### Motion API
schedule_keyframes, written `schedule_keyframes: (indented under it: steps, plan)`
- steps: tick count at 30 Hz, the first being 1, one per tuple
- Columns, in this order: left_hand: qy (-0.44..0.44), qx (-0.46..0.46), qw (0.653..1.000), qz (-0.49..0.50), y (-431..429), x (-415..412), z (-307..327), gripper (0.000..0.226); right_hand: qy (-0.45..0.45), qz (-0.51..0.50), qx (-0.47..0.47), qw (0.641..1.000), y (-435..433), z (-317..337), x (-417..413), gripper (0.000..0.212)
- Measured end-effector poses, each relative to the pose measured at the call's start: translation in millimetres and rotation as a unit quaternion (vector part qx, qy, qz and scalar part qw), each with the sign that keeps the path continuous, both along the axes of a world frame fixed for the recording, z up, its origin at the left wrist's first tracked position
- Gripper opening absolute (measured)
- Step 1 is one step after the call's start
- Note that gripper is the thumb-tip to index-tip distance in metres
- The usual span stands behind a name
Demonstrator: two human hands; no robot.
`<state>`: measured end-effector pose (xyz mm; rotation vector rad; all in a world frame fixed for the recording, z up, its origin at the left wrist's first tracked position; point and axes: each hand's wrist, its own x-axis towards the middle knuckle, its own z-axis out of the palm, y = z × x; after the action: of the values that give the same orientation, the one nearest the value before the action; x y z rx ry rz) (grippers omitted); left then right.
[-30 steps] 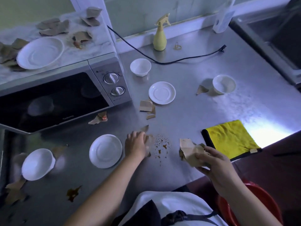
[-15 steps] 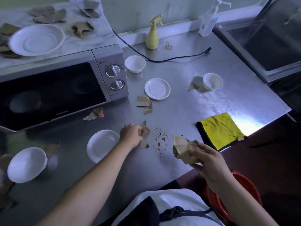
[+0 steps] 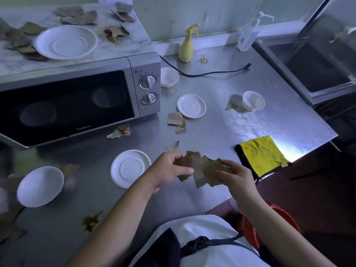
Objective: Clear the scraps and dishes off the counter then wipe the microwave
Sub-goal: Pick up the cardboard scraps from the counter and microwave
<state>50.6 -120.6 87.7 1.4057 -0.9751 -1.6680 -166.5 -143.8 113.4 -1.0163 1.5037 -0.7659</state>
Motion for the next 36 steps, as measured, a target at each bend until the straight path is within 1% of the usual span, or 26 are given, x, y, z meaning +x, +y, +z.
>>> schedule_keyframes:
  steps: [3,5,9,12,15,17,18,20,23,25,27,28,29,31,32,34,36]
  plan:
    - [-0.116,0.005,0.993,0.035,9,-2,5,0.016,-0.059,0.049,0.019,0.997,2,5,17,0.033]
    - [-0.143,0.01,0.987,0.067,14,1,7,0.015,-0.08,0.069,0.024,0.994,5,8,24,0.032]
    - [-0.143,-0.004,0.986,0.089,26,4,10,0.014,-0.102,0.11,0.021,0.988,15,11,31,0.029]
    - [-0.132,-0.014,0.987,0.093,33,-3,12,0.015,-0.072,0.126,0.005,0.989,23,10,35,0.034]
    - [-0.122,-0.024,0.988,0.089,38,-10,14,0.012,-0.037,0.101,-0.011,0.994,28,6,34,0.04]
    - [-0.124,-0.038,0.988,0.087,40,-12,15,0.007,-0.025,0.074,-0.02,0.997,30,4,32,0.037]
    - [-0.126,-0.044,0.987,0.088,41,-12,16,0.009,-0.026,0.063,-0.024,0.997,31,4,30,0.035]
    - [-0.13,-0.05,0.984,0.113,43,-14,18,0.013,-0.037,0.041,-0.027,0.998,33,3,26,0.031]
    - [-0.13,-0.054,0.977,0.157,45,-13,20,0.016,-0.036,0.003,-0.028,0.999,38,3,21,0.034]
    - [-0.113,-0.063,0.981,0.143,46,-10,20,0.013,-0.038,-0.009,-0.024,0.999,41,4,18,0.033]
    - [-0.078,-0.059,0.99,0.106,48,-10,22,0.006,-0.043,-0.004,-0.018,0.999,45,3,16,0.032]
    - [-0.082,-0.063,0.99,0.095,49,-11,21,0.006,-0.044,-0.001,-0.016,0.999,46,2,16,0.031]
    - [-0.104,-0.07,0.987,0.097,49,-12,21,0.007,-0.046,0.001,-0.015,0.999,48,2,16,0.03]
    - [-0.137,-0.076,0.977,0.145,49,-12,20,0.01,-0.056,0.0,-0.013,0.998,49,1,18,0.03]
    - [-0.131,-0.074,0.971,0.183,49,-10,20,0.012,-0.06,-0.001,-0.01,0.998,50,1,18,0.03]
    - [-0.103,-0.071,0.959,0.254,47,-6,20,0.014,-0.071,-0.009,-0.001,0.997,50,2,18,0.03]
    - [-0.058,-0.078,0.956,0.279,47,-6,23,0.014,-0.077,-0.023,0.006,0.997,51,1,18,0.029]
